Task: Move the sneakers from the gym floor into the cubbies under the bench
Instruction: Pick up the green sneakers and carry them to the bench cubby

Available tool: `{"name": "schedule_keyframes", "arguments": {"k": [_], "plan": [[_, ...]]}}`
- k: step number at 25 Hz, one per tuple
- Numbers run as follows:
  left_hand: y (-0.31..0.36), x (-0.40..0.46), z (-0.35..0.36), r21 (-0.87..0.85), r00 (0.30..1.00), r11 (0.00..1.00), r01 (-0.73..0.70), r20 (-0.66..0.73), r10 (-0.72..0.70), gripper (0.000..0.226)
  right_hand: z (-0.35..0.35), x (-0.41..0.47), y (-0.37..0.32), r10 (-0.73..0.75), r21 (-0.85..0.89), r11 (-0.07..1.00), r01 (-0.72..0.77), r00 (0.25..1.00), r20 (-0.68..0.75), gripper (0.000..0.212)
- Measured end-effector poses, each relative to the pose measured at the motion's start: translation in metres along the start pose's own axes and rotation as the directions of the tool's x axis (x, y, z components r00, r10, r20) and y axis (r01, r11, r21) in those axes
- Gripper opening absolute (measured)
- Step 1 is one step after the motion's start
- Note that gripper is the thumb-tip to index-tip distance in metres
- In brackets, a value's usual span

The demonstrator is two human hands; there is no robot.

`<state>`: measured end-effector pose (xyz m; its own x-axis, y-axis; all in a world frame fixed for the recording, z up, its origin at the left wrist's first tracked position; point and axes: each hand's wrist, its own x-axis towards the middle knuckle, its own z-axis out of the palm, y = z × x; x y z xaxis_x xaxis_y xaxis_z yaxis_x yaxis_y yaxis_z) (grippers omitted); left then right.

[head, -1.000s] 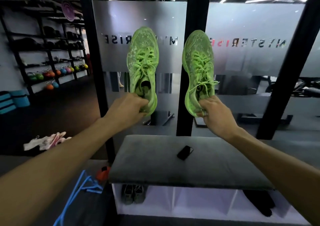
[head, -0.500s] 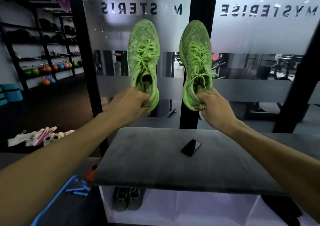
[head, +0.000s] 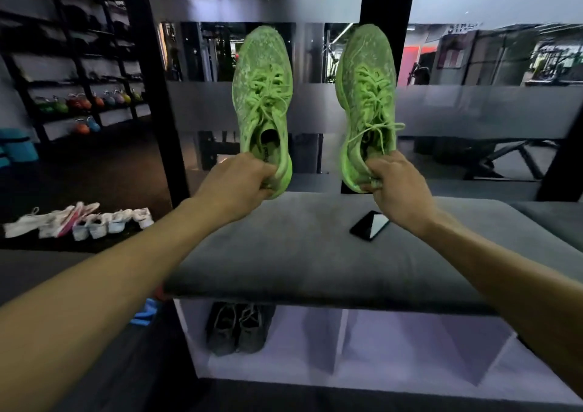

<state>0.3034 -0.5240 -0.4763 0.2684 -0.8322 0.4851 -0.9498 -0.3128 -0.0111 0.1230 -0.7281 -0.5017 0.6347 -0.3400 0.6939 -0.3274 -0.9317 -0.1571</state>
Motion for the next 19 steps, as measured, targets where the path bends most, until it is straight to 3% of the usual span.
{"name": "schedule_keyframes", "arguments": {"k": [3,7,11,19], "plan": [[-0.003,-0.038,0.022,-0.003,1.000,1.000,-0.015,0.010,0.015,0.013,0.014,-0.043,-0.011,0.012,0.013,1.000,-0.012,1.000,0.022,0.021],[0.002,-0.106,0.059,-0.037,0.996,0.996,-0.082,0.025,0.083,0.018,0.040,-0.118,-0.027,0.031,0.025,0.999,-0.032,0.998,0.059,0.013],[0.017,-0.182,0.103,-0.058,0.995,0.998,-0.039,0.090,0.044,0.033,0.068,-0.199,-0.037,0.042,0.015,0.999,-0.044,0.992,0.117,0.019],[0.067,-0.327,0.156,-0.085,0.984,0.996,0.025,0.175,-0.010,0.033,0.083,-0.366,-0.080,0.072,0.037,0.996,-0.085,0.962,0.265,0.028]]}}
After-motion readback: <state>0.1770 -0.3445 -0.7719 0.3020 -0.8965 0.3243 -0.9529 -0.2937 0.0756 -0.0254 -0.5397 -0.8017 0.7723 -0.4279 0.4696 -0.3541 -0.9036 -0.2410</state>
